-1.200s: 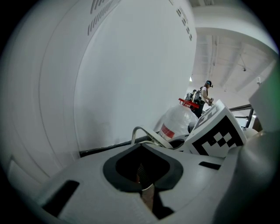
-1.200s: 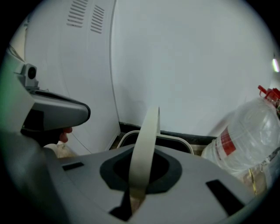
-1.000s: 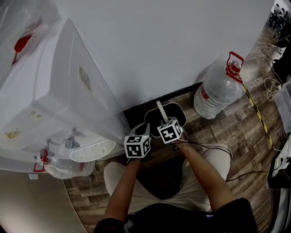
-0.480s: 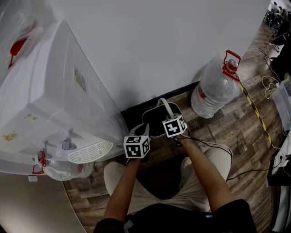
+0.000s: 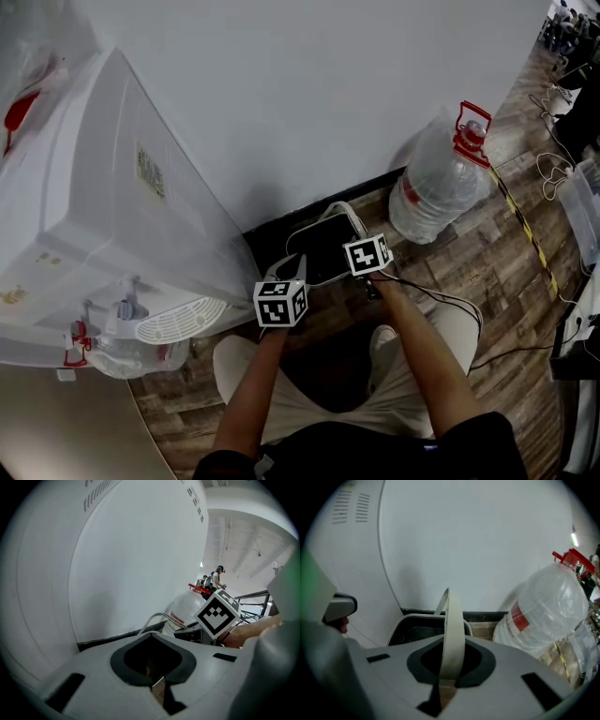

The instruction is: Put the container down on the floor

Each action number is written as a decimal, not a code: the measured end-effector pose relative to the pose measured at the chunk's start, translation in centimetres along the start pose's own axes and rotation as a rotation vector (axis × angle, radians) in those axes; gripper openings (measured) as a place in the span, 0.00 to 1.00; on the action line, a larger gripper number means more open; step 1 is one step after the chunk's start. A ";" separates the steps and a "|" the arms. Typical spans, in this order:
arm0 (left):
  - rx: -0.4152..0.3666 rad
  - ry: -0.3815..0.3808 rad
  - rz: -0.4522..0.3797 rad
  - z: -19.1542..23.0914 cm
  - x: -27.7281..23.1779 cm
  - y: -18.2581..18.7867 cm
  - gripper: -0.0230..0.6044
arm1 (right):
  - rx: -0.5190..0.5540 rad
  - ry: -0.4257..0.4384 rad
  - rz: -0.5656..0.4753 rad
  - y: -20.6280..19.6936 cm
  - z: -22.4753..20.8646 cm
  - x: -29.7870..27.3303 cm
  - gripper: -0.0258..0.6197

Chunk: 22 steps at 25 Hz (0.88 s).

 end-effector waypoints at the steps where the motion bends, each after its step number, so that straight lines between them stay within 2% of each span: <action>1: -0.007 -0.004 0.004 -0.1 -0.3 0.1 0.06 | -0.008 0.000 0.004 -0.1 -0.3 -0.2 0.09; 8: -0.068 -0.025 0.034 -0.9 -2.6 0.7 0.06 | -0.044 -0.005 0.037 -1.1 -2.3 -1.3 0.09; 22: -0.080 -0.080 0.081 -3.0 -7.7 -0.3 0.06 | -0.108 0.002 0.085 -2.9 -4.7 -3.5 0.09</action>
Point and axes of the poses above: the fingertips, and each gripper's own axes: x backward along the fingers, z to its left, y out of its top, the point moved 5 cm from there along x, backward along the fingers, and after that the axes turned 6 degrees about -y, right-handed, at the moved point
